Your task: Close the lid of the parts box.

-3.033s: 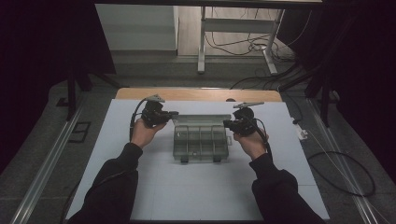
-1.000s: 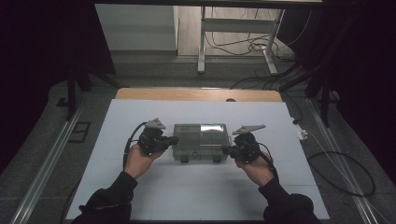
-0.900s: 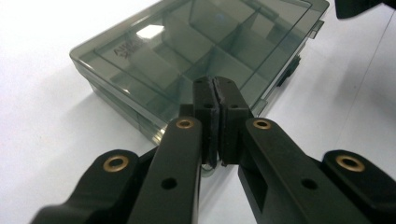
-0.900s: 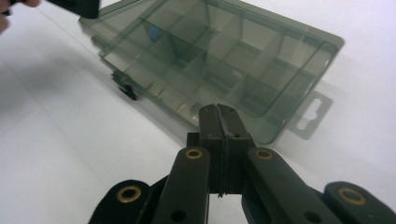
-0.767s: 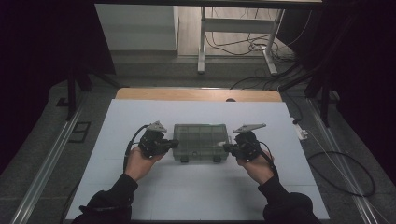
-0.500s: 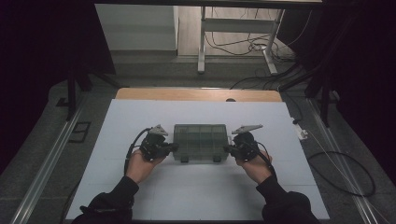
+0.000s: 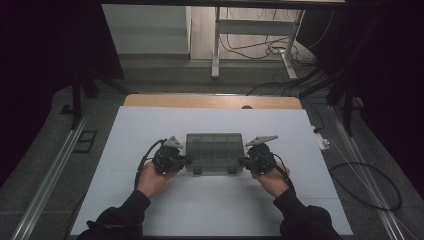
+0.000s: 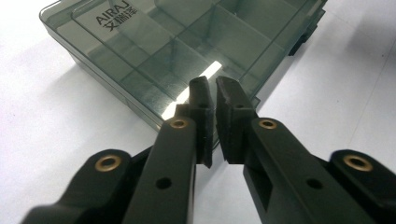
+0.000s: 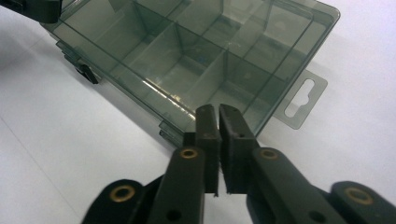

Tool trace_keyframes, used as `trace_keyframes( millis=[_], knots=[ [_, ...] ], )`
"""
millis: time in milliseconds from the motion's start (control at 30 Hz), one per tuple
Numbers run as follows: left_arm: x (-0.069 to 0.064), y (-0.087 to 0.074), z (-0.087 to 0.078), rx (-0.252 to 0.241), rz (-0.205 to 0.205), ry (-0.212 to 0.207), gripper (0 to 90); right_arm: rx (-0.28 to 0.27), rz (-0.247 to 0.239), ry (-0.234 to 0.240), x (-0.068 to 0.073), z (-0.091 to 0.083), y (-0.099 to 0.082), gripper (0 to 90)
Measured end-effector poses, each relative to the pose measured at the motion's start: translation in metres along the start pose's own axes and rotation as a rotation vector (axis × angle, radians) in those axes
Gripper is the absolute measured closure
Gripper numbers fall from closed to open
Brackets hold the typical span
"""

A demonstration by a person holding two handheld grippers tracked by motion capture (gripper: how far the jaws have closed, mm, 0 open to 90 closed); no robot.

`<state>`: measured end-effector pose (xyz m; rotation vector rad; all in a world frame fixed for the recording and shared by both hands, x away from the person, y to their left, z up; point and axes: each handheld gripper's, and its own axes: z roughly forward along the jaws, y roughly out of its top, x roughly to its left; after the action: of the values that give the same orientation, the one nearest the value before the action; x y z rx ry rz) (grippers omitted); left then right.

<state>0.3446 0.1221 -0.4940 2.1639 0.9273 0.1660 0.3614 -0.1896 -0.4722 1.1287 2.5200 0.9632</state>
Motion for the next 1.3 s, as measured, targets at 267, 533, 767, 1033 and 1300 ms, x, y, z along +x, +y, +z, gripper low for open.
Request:
trace_keyframes(
  millis=[267, 533, 767, 1033, 1300],
  knots=[
    [-0.001, 0.003, -0.013, -0.028, -0.001, 0.025, 59.7, -0.040, -0.015, -0.014, 0.005, -0.008, 0.000, 71.6],
    [0.001, 0.001, -0.026, -0.039, -0.011, 0.042, 38.9, -0.063, 0.000, -0.012, 0.004, -0.014, 0.000, 57.6],
    [0.001, -0.003, -0.033, -0.040, -0.047, 0.030, 16.2, -0.072, -0.001, 0.001, 0.005, -0.017, -0.001, 44.4],
    [0.004, -0.008, -0.044, -0.057, -0.055, 0.007, 1.8, -0.080, 0.013, 0.023, 0.004, -0.022, -0.004, 32.6],
    [0.007, -0.018, -0.055, -0.073, -0.031, 0.024, 0.0, -0.085, 0.016, 0.066, 0.002, -0.028, -0.007, 24.5]
  ],
)
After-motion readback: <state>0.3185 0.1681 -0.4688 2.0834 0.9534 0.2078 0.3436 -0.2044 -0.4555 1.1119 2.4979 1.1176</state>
